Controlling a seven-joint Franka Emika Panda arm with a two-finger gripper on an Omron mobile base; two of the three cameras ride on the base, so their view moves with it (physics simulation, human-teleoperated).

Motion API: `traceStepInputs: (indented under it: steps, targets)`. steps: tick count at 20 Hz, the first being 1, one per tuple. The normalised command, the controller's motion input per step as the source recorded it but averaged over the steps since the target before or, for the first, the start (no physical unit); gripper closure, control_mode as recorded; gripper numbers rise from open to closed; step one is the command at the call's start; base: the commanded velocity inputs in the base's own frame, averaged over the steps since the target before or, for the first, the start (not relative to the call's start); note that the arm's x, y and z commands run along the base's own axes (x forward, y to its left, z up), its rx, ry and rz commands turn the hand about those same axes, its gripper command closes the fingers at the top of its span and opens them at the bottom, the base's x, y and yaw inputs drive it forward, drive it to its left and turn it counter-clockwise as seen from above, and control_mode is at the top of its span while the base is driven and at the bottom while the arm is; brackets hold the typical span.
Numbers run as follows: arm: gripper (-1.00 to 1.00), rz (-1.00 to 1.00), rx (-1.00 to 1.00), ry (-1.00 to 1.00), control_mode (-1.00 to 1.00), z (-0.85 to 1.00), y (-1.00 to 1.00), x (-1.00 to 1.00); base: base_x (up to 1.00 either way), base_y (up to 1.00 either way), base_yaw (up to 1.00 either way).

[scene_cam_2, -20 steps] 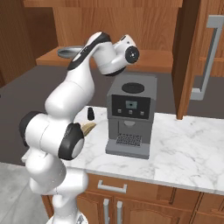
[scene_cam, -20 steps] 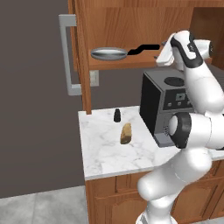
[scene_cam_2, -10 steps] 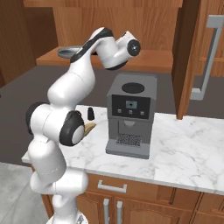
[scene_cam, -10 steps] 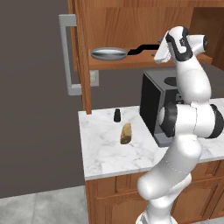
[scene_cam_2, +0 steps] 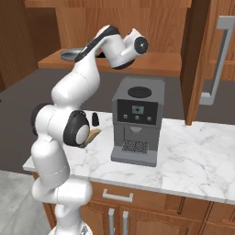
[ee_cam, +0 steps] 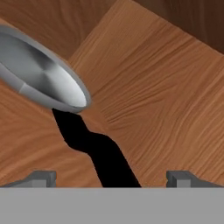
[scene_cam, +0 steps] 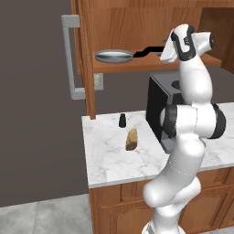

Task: Pick the pan from the cabinet and place it on the stove. Then turn on the stove burner for the pan.

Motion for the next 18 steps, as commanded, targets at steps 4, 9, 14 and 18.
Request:
traceStepInputs:
  steps: [4, 9, 14, 18]
  targets:
    - [-1.00, 0.00, -0.07, -0.11, -1.00, -0.23, 0.00, 0.20, 0.00, 0.00, 0.00]
    - [-1.00, 0.00, -0.09, -0.05, -1.00, -0.30, 0.00, 0.05, 0.00, 0.00, 0.00]
    - [-1.00, 0.00, -0.09, 0.01, -1.00, -0.31, 0.00, 0.00, 0.00, 0.00, 0.00]
    - [-1.00, 0.00, -0.10, 0.10, -1.00, -0.31, 0.00, 0.00, 0.00, 0.00, 0.00]
